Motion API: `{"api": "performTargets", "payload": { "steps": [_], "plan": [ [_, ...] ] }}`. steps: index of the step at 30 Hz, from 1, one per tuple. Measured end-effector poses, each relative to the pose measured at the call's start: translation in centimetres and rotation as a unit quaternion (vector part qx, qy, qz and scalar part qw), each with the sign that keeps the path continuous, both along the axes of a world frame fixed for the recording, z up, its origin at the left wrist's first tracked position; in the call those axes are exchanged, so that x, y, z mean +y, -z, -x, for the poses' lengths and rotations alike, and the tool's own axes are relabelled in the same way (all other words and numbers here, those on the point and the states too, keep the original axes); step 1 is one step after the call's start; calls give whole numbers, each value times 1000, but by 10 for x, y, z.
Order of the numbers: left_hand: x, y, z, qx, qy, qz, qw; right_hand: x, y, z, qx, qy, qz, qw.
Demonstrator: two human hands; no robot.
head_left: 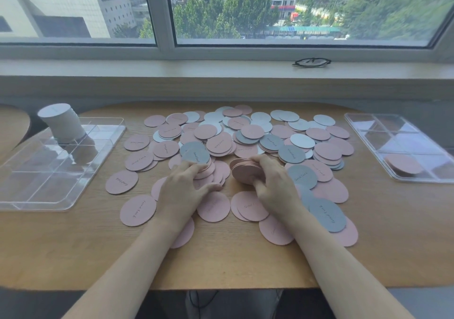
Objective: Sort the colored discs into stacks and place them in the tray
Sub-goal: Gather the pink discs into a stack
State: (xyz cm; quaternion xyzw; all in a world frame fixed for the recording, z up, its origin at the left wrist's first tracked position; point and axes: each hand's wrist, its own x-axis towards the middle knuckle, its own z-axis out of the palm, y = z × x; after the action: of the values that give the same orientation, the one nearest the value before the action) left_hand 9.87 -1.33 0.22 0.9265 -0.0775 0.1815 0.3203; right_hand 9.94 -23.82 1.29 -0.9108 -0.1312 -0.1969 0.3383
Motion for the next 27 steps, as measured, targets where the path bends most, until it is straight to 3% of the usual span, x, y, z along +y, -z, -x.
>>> {"api": "performTargets", "payload": {
  "steps": [3, 10, 15, 22, 27],
  "plan": [
    [3, -2, 3, -9, -9, 3, 1000, 1, -1, 0, -1, -8, -3, 1000],
    [5, 5, 0, -75, -33, -110, 991, 2, 0, 0, 7, -18, 0, 1000],
    [8, 0, 1, -132, -72, -134, 980, 1, 3, -1, -10, -36, -10, 999],
    [5, -4, 2, -172, -55, 5, 984, 4, -3, 8, 20, -129, -57, 990],
    [4, -5, 2, -140, -18, 102, 985, 6, -3, 9, 39, -160, -54, 985]
  ]
}}
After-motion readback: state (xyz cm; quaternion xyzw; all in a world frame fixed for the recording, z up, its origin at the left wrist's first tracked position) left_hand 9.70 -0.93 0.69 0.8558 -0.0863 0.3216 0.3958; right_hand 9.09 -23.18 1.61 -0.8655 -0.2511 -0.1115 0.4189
